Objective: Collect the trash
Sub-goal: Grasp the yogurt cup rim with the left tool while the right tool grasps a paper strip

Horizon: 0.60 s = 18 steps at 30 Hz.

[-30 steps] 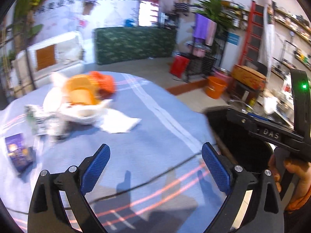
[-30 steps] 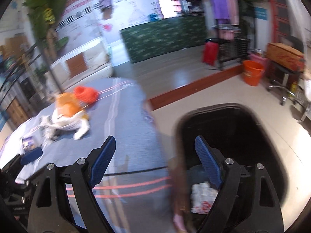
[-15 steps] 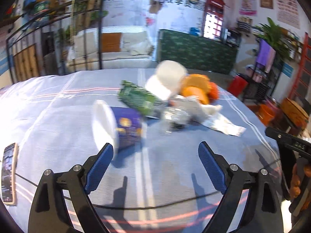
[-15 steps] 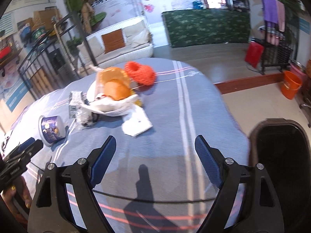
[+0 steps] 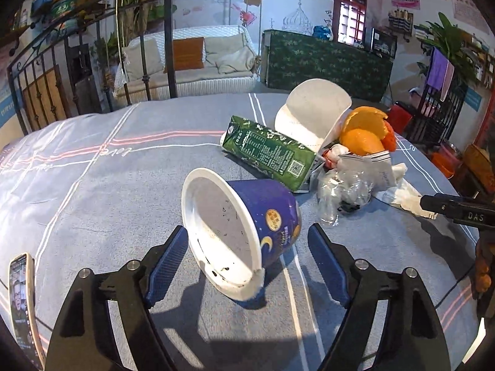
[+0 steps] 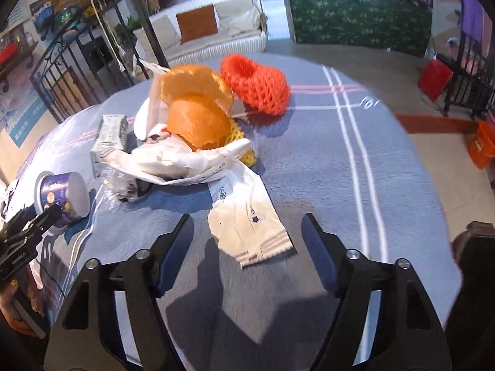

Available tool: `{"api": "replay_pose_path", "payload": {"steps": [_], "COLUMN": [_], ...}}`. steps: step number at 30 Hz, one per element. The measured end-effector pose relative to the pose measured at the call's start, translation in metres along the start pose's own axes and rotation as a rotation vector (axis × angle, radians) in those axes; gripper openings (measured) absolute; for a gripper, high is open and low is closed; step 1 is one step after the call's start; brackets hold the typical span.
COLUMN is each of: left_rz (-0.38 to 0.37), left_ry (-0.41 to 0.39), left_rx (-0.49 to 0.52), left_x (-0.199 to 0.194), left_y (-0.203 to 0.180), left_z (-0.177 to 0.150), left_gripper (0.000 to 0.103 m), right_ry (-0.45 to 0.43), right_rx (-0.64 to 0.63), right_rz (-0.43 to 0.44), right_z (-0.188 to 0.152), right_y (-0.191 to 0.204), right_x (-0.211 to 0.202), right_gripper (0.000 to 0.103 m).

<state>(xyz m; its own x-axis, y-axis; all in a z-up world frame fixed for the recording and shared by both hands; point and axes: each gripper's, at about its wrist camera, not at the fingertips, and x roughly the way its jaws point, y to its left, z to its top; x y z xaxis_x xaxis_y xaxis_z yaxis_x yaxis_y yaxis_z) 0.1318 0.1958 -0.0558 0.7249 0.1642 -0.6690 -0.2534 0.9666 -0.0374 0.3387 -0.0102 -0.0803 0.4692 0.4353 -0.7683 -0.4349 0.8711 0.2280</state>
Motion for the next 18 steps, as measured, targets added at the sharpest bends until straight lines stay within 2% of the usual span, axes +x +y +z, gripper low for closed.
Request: {"api": "replay_pose_path", "payload": {"steps": [5,7,9,12,16,18], "left_rz": [-0.073,-0.106,-0.129,-0.143,-0.151,-0.153], "left_ry": [0.033,0.035,0.036,0.039,0.036,0.039], "left_rx": [-0.049,-0.060,-0.061,-0.039,-0.027,-0.036], "left_x": [0.006,0.006,0.005,0.004,0.003,0.004], "left_y": [0.012,0.013,0.011,0.003,-0.006,-0.008], "left_z": [0.001,0.002,0.004,0.004,0.000,-0.001], "left_gripper": [0.065,0.054,0.046,0.034,0.014,0.010], "right_ry": [0.041,0.052,0.067,0.076,0.063,0.056], "right_rx": [0.012,-0.006,-0.019,-0.043,-0.072,-0.071], "right_rz": [0.036,0.019,0.018,0.029,0.053,0.060], "right_z": [0.010,0.013,0.014,0.014,0.008,0.005], "right_y": [0.002,0.006,0.009,0.013,0.020,0.022], "right_x": [0.015,0.021,0.026,0.027,0.021,0.018], "right_gripper": [0.065,0.057,0.037,0.027,0.022,0.021]}}
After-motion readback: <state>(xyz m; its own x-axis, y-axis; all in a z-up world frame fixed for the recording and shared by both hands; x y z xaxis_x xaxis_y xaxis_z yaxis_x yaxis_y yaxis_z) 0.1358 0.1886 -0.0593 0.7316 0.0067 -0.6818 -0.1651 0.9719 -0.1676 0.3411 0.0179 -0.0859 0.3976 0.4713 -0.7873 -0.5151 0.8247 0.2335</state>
